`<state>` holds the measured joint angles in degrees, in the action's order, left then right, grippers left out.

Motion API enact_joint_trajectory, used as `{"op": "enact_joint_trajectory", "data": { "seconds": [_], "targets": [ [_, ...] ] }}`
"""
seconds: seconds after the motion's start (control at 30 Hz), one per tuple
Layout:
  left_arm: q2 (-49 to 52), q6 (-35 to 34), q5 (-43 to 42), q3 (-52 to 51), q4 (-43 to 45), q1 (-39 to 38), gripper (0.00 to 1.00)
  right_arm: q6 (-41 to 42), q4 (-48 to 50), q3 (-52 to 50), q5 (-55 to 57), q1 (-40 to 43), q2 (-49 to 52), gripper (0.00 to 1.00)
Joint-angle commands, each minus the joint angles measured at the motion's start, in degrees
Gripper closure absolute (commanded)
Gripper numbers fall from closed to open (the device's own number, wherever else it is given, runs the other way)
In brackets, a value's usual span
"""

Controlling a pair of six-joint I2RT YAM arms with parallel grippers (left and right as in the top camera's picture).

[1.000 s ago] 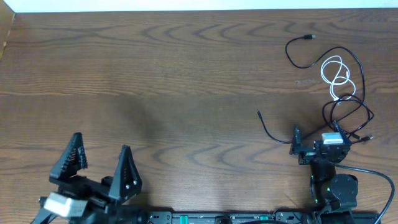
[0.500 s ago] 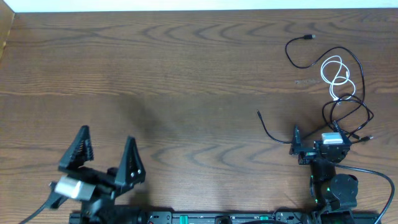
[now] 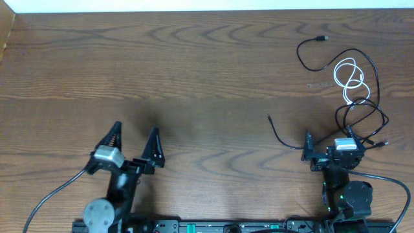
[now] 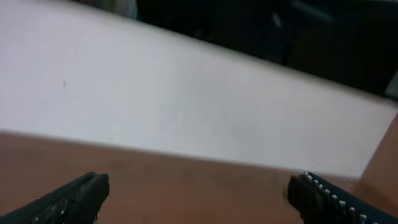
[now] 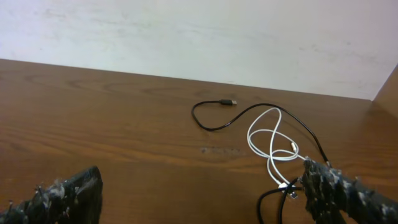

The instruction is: Untangle cables

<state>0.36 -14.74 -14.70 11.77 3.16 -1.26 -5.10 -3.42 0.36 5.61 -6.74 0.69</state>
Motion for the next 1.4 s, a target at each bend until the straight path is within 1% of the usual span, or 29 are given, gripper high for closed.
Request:
{"op": "enact_joint_trajectory", "data": {
  "seconds": [0.0, 0.2, 0.63, 0.9, 1.37],
  "targets": [
    [-0.31, 0.52, 0.15, -3.15, 0.96, -0.98, 0.02, -0.76, -0.09, -0.09, -0.15, -0.39, -0.39, 0.01],
    [-0.31, 0.52, 0.13, -7.48, 1.07, -1.46, 0.02, -0.76, -0.07, -0.09, -0.17, -0.39, -0.39, 0.01],
    [-0.31, 0.52, 0.13, -11.37, 1.29, -1.44, 0.02, -0.76, -0.07, -0.09, -0.15, -0.39, -0.39, 0.01],
    [-0.31, 0.52, 0.15, -11.54, -5.81, -1.44, 0.02, -0.79, -0.09, -0.09, -0.15, -0.39, -0.39, 0.01],
    [-0.15, 0.52, 0.15, -11.54, -5.88, -1.44, 0.02, -0.76, -0.09, -0.09, -0.15, -0.39, -0.39, 0.01]
  ]
}}
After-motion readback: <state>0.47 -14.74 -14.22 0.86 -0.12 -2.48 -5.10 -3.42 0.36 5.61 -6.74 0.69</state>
